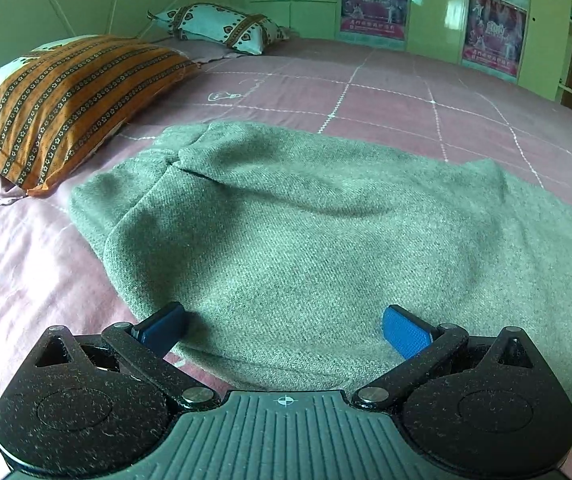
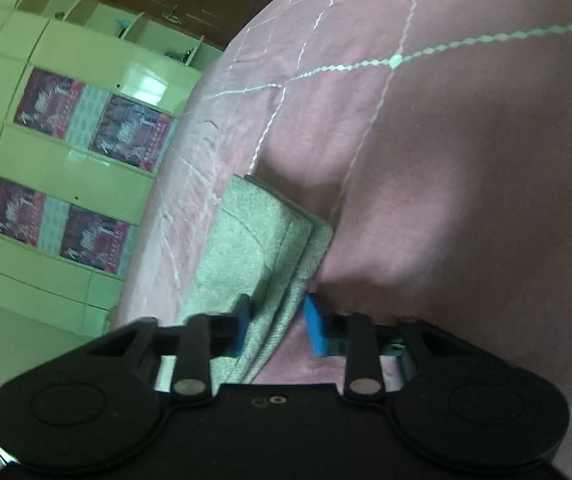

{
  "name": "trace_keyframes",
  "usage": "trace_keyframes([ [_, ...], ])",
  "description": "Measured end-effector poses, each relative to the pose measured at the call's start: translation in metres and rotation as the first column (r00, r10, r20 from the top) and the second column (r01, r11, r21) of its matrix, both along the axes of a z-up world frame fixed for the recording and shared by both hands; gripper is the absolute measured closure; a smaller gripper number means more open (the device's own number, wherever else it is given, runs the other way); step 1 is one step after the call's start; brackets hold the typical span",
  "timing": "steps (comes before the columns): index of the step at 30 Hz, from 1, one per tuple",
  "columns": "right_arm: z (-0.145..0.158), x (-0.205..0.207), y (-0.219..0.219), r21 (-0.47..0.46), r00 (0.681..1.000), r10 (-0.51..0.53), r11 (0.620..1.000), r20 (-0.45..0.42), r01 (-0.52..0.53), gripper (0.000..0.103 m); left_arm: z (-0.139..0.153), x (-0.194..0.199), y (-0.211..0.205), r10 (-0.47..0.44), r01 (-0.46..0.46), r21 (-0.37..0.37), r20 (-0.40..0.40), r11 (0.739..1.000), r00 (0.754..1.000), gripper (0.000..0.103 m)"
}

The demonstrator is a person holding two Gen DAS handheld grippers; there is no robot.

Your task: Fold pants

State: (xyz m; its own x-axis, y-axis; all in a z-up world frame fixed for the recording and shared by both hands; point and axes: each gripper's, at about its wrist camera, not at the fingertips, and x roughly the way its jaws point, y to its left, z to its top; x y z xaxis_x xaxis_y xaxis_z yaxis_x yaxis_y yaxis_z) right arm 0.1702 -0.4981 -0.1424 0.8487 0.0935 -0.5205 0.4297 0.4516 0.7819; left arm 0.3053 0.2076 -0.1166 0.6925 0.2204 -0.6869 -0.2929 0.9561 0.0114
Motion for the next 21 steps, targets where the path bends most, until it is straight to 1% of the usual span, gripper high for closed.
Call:
trace_keyframes([
  [1,0.009,0.007,0.001,-0.048,1.000,0.016,0.999,-0.013,-0.016,0.103,0.000,0.001,0.001,-0.004,0.004,-0.002,-0.004,1.000,1.000,0.000],
  [2,0.021,0.007,0.002,-0.092,1.000,0.026,0.995,0.012,-0.025,0.103,0.001,0.001,0.001,-0.007,0.007,-0.004,-0.007,1.000,1.000,0.000],
  [4,0.050,0.000,0.007,-0.159,0.993,0.044,0.987,0.113,-0.026,0.103,0.001,0.000,0.001,-0.021,0.021,-0.002,-0.008,1.000,1.000,0.000],
  [5,0.059,-0.002,0.010,-0.199,0.991,0.052,0.980,0.123,-0.026,0.103,0.000,-0.001,0.002,-0.025,0.025,-0.001,-0.005,1.000,1.000,0.000],
  [6,0.059,-0.002,0.012,-0.241,0.992,0.055,0.970,0.117,-0.025,0.103,0.000,-0.002,0.002,-0.026,0.026,-0.001,-0.002,1.000,1.000,0.000],
  [7,0.048,0.003,0.009,-0.246,0.997,0.045,0.969,0.063,-0.028,0.103,-0.001,-0.002,0.001,-0.026,0.026,0.001,-0.001,1.000,1.000,0.000],
  [8,0.031,0.009,0.001,-0.196,1.000,0.026,0.980,-0.010,-0.027,0.103,-0.001,-0.001,0.000,-0.027,0.027,0.006,-0.001,1.000,1.000,0.000],
  [9,0.010,0.010,-0.009,-0.110,0.999,0.011,0.994,-0.054,-0.017,0.103,-0.001,-0.002,0.000,-0.027,0.027,0.010,-0.002,1.000,1.000,0.000],
  [10,0.004,0.006,-0.012,-0.075,1.000,-0.001,0.997,-0.025,-0.001,0.103,-0.001,-0.002,-0.001,-0.026,0.026,0.012,-0.003,1.000,1.000,0.000],
  [12,0.011,0.001,-0.008,-0.098,1.000,0.002,0.995,-0.007,-0.003,0.103,0.008,-0.001,-0.007,-0.004,0.004,0.036,-0.020,0.999,1.000,0.000],
  [13,0.014,0.000,-0.006,-0.116,1.000,0.010,0.993,-0.008,-0.011,0.102,0.017,-0.003,-0.016,-0.010,0.010,0.037,0.007,0.999,1.000,0.000],
  [14,0.015,0.000,-0.006,-0.127,1.000,0.020,0.992,-0.012,-0.021,0.102,0.027,-0.007,-0.030,-0.037,0.036,0.022,0.063,0.999,0.997,0.000],
  [15,0.015,-0.001,-0.007,-0.128,1.000,0.026,0.991,-0.014,-0.028,0.101,0.032,-0.008,-0.049,-0.068,0.067,0.014,0.089,0.998,0.994,0.000],
  [16,0.012,-0.002,-0.009,-0.118,0.999,0.031,0.992,-0.011,-0.032,0.101,0.035,-0.006,-0.069,-0.101,0.101,0.005,0.090,0.995,0.991,0.000],
  [18,0.010,-0.006,-0.010,-0.114,1.000,0.030,0.993,0.004,-0.029,0.101,0.033,-0.001,-0.122,-0.174,0.177,-0.030,0.084,0.984,0.981,0.000],
  [19,0.009,-0.008,-0.009,-0.116,1.000,0.027,0.993,0.016,-0.025,0.100,0.029,0.001,-0.150,-0.210,0.214,-0.034,0.083,0.976,0.974,0.000],
  [21,0.008,-0.016,-0.004,-0.130,0.999,0.029,0.991,0.036,-0.024,0.096,0.022,0.005,-0.209,-0.262,0.264,-0.029,0.057,0.964,0.963,0.000],
])
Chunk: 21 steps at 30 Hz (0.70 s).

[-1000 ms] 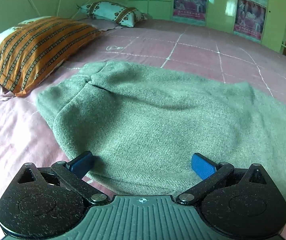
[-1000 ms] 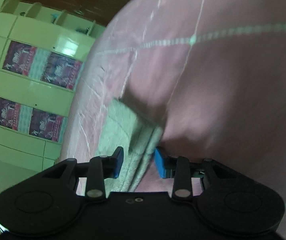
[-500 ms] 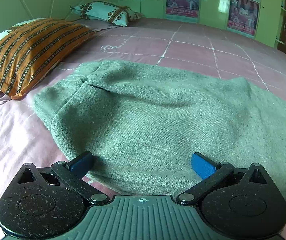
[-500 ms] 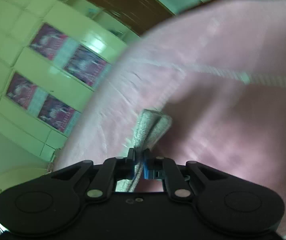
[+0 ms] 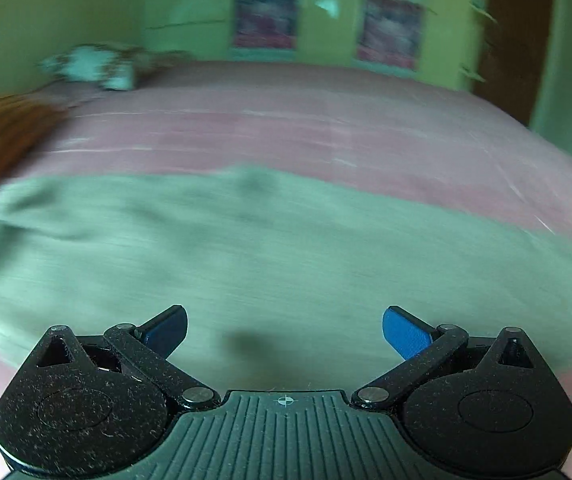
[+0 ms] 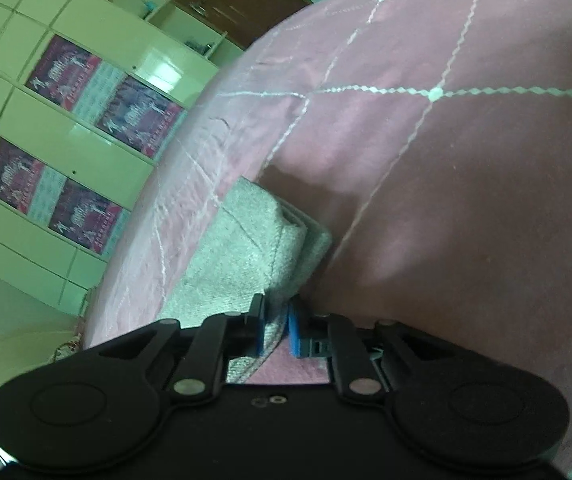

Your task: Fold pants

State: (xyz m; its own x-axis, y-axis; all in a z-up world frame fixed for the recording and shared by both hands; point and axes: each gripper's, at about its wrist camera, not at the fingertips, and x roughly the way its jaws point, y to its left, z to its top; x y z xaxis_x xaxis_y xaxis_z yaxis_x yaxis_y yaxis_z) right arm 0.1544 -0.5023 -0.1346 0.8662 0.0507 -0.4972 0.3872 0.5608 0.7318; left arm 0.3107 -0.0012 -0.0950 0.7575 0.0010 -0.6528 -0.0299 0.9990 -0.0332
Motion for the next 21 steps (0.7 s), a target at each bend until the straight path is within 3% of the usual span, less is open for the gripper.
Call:
trace_keyframes([
  [4,0.006,0.003,0.003,-0.044,1.000,0.021,0.999,0.004,-0.020,0.095,-0.008,0.001,-0.092,-0.069,0.069,0.000,-0.034,0.998,0.997,0.000],
  [8,0.003,-0.007,-0.002,-0.030,0.999,0.010,1.000,0.045,-0.008,0.093,-0.007,0.002,-0.146,-0.099,0.100,0.024,-0.058,0.995,0.993,0.000],
  [12,0.000,-0.009,-0.006,0.004,0.998,-0.002,1.000,0.068,0.002,0.093,-0.009,0.002,-0.165,-0.084,0.091,0.080,-0.087,0.993,0.993,0.000],
  [21,-0.008,-0.012,-0.013,0.075,0.996,-0.037,0.997,0.083,0.030,0.093,-0.012,-0.007,-0.167,-0.083,0.087,0.062,-0.064,0.994,0.995,0.000],
])
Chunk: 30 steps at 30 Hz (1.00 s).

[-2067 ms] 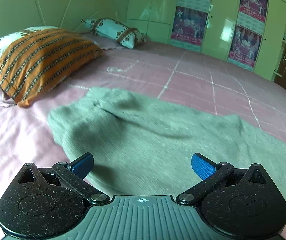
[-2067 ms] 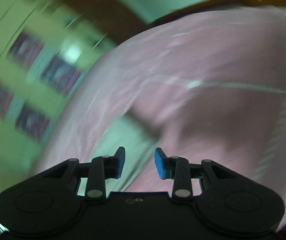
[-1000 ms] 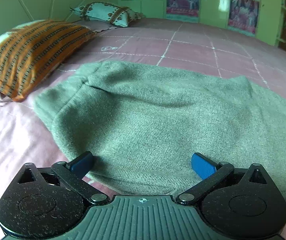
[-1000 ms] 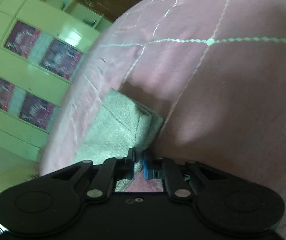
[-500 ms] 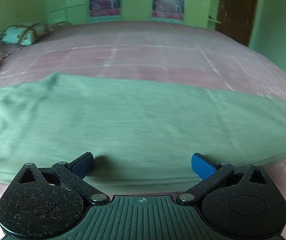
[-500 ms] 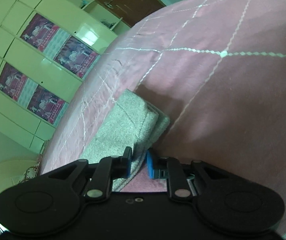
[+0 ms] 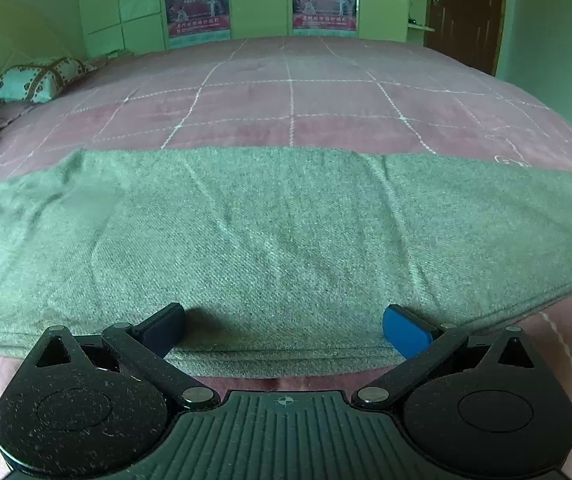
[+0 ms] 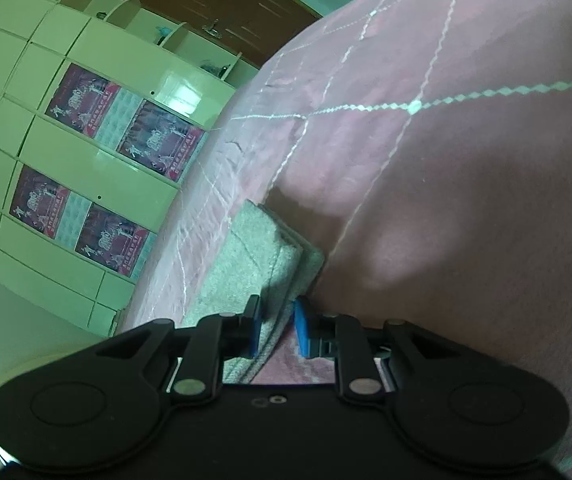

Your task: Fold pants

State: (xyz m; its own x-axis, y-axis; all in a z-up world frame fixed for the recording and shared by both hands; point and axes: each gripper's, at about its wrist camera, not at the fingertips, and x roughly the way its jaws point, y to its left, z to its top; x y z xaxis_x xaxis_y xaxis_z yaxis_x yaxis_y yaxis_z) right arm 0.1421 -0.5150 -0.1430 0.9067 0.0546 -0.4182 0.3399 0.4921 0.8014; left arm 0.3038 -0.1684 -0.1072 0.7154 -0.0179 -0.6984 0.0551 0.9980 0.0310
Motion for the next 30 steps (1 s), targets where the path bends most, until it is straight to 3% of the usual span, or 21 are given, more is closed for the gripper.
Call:
trace_keyframes([
  [5,0.003,0.000,0.003,-0.017,1.000,-0.013,1.000,-0.015,0.012,0.093,-0.002,0.000,0.002,-0.004,0.004,-0.005,0.015,1.000,1.000,0.000],
  [9,0.004,0.015,0.010,-0.089,0.998,0.011,0.996,-0.062,-0.017,0.092,-0.007,0.007,0.002,-0.016,0.016,0.007,-0.001,1.000,1.000,0.000],
  [12,0.017,0.020,0.016,-0.151,0.997,0.018,0.988,-0.074,-0.029,0.097,-0.004,0.009,0.006,-0.040,0.040,-0.014,-0.004,0.999,0.999,0.000],
  [14,0.032,0.023,0.028,-0.205,0.997,0.038,0.978,-0.062,-0.050,0.098,0.005,0.007,0.031,-0.054,0.055,-0.109,0.006,0.993,0.999,0.000],
  [17,0.065,0.035,0.062,-0.298,0.994,0.104,0.948,-0.036,-0.110,0.098,0.015,-0.003,0.096,0.015,-0.006,-0.147,0.064,0.989,0.998,0.000],
  [20,0.093,0.058,0.122,-0.399,0.976,0.218,0.892,-0.026,-0.210,0.098,0.020,-0.015,0.184,0.142,-0.122,-0.202,0.087,0.972,0.986,0.000],
  [24,0.111,0.091,0.231,-0.500,0.929,0.370,0.803,-0.011,-0.325,0.098,0.021,-0.038,0.300,0.324,-0.297,-0.213,0.106,0.931,0.940,0.000],
  [27,0.110,0.107,0.325,-0.573,0.873,0.487,0.706,-0.033,-0.416,0.098,0.013,-0.057,0.359,0.411,-0.381,-0.248,0.083,0.891,0.908,0.000],
  [30,0.083,0.111,0.415,-0.606,0.786,0.611,0.591,-0.096,-0.533,0.094,-0.002,-0.073,0.392,0.468,-0.430,-0.300,0.065,0.851,0.881,0.000],
])
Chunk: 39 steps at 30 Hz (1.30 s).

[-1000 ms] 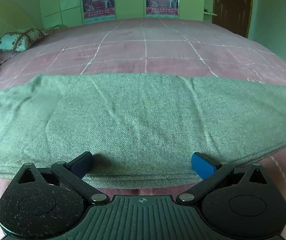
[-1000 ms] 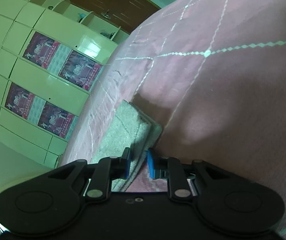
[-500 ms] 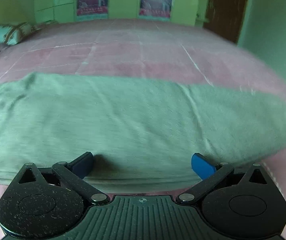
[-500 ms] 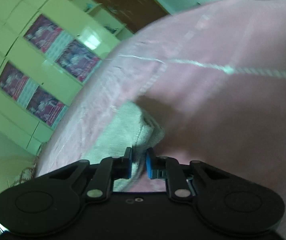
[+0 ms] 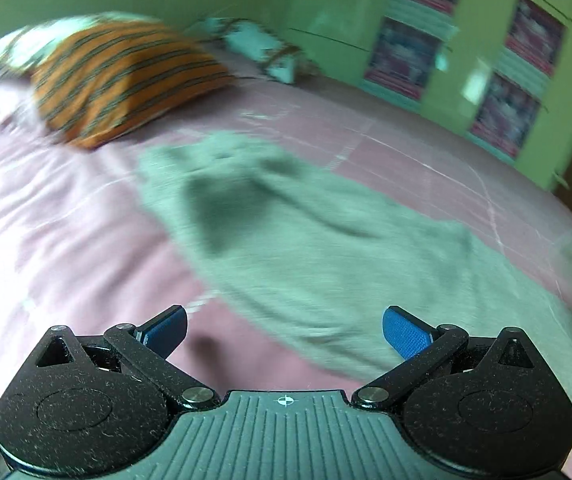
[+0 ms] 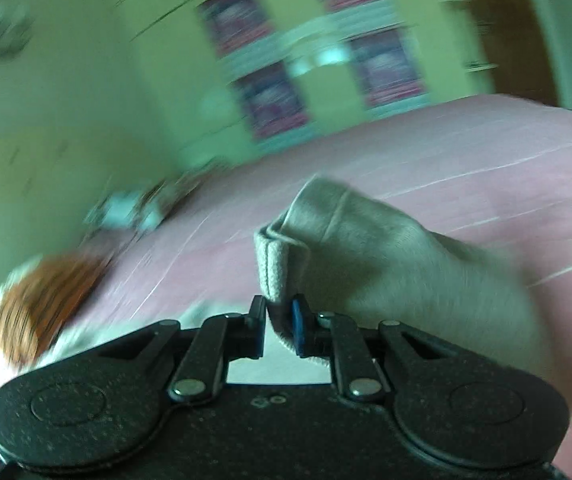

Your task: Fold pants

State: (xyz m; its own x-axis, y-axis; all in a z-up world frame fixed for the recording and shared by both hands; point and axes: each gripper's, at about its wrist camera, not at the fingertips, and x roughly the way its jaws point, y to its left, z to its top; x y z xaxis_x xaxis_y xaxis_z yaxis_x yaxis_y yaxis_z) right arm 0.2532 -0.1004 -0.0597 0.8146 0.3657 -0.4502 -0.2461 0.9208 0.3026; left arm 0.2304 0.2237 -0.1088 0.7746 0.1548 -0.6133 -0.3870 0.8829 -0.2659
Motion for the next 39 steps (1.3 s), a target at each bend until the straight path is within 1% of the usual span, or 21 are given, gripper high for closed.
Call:
trace_keyframes([
  [1,-0.014,-0.001,0.027,-0.037,0.997,0.079,0.996,-0.016,-0.079,0.087,-0.004,-0.003,0.007,0.013,-0.013,-0.034,0.007,0.999,1.000,0.000],
  [2,-0.029,-0.001,0.051,-0.086,0.983,0.166,0.981,-0.076,-0.172,0.085,-0.007,-0.004,0.011,0.019,-0.018,-0.062,0.021,0.998,1.000,0.000],
  [3,-0.039,-0.002,0.070,-0.122,0.963,0.221,0.963,-0.154,-0.240,0.091,-0.008,-0.004,0.012,0.014,-0.012,-0.066,0.038,0.998,0.999,0.000],
  [4,-0.042,-0.010,0.074,-0.111,0.962,0.224,0.964,-0.153,-0.242,0.092,-0.009,-0.003,0.011,0.003,0.000,-0.062,0.051,0.998,0.999,0.000],
  [5,-0.040,-0.018,0.069,-0.087,0.974,0.196,0.974,-0.116,-0.207,0.091,-0.009,-0.002,0.008,-0.014,0.017,-0.055,0.054,0.998,0.998,0.000],
  [6,-0.036,-0.023,0.061,-0.075,0.982,0.157,0.983,-0.107,-0.166,0.087,-0.009,0.001,0.003,-0.038,0.041,-0.055,0.059,0.998,0.998,0.000],
  [8,-0.029,-0.029,0.038,-0.043,0.988,0.115,0.992,-0.104,-0.119,0.087,-0.006,0.006,-0.010,-0.083,0.090,-0.077,0.083,0.993,0.993,0.000],
  [12,-0.017,-0.041,-0.023,-0.012,0.996,-0.034,0.999,-0.079,0.033,0.086,0.009,0.030,-0.065,-0.221,0.231,-0.062,0.140,0.971,0.965,0.001],
  [14,-0.010,-0.046,-0.052,0.009,0.991,-0.111,0.994,-0.072,0.112,0.083,0.013,0.048,-0.089,-0.295,0.309,-0.109,0.131,0.945,0.947,0.022],
  [15,-0.012,-0.049,-0.064,0.011,0.988,-0.136,0.990,-0.071,0.137,0.083,0.016,0.057,-0.104,-0.323,0.333,-0.106,0.107,0.937,0.940,0.035],
  [17,-0.015,-0.059,-0.086,0.019,0.983,-0.174,0.984,-0.065,0.175,0.083,0.016,0.071,-0.125,-0.342,0.344,-0.079,0.039,0.936,0.939,0.035],
  [20,-0.021,-0.067,-0.106,0.029,0.975,-0.213,0.976,-0.067,0.215,0.082,0.002,0.087,-0.133,-0.346,0.339,-0.207,0.001,0.918,0.938,0.035],
  [22,-0.032,-0.074,-0.124,0.055,0.970,-0.229,0.971,-0.083,0.234,0.082,-0.007,0.094,-0.138,-0.348,0.334,-0.214,-0.031,0.918,0.937,0.035],
  [24,-0.039,-0.073,-0.132,0.080,0.965,-0.243,0.965,-0.102,0.251,0.082,-0.010,0.096,-0.144,-0.360,0.345,-0.252,-0.011,0.904,0.933,0.035],
  [25,-0.041,-0.070,-0.135,0.090,0.963,-0.246,0.963,-0.107,0.256,0.082,-0.011,0.096,-0.142,-0.357,0.344,-0.289,0.006,0.893,0.934,0.035],
  [27,-0.044,-0.067,-0.137,0.104,0.964,-0.247,0.961,-0.103,0.257,0.082,-0.019,0.099,-0.141,-0.369,0.357,-0.422,0.057,0.834,0.928,0.035],
  [29,-0.043,-0.066,-0.141,0.128,0.969,-0.227,0.963,-0.097,0.239,0.082,-0.022,0.100,-0.147,-0.366,0.346,-0.409,0.030,0.844,0.930,0.037],
  [31,-0.045,-0.061,-0.139,0.115,0.973,-0.210,0.969,-0.099,0.221,0.082,-0.025,0.103,-0.154,-0.351,0.323,-0.359,-0.011,0.875,0.936,0.065],
  [32,-0.046,-0.057,-0.137,0.101,0.974,-0.200,0.972,-0.106,0.211,0.082,-0.026,0.104,-0.154,-0.348,0.322,-0.359,-0.011,0.876,0.937,0.065],
  [34,-0.052,-0.052,-0.134,0.069,0.973,-0.186,0.978,-0.134,0.196,0.082,-0.025,0.102,-0.152,-0.347,0.331,-0.362,0.023,0.871,0.938,0.079],
  [39,-0.049,-0.055,-0.134,0.078,0.976,-0.172,0.980,-0.131,0.183,0.082,-0.010,0.068,-0.151,-0.325,0.351,-0.287,0.135,0.891,0.936,0.082],
])
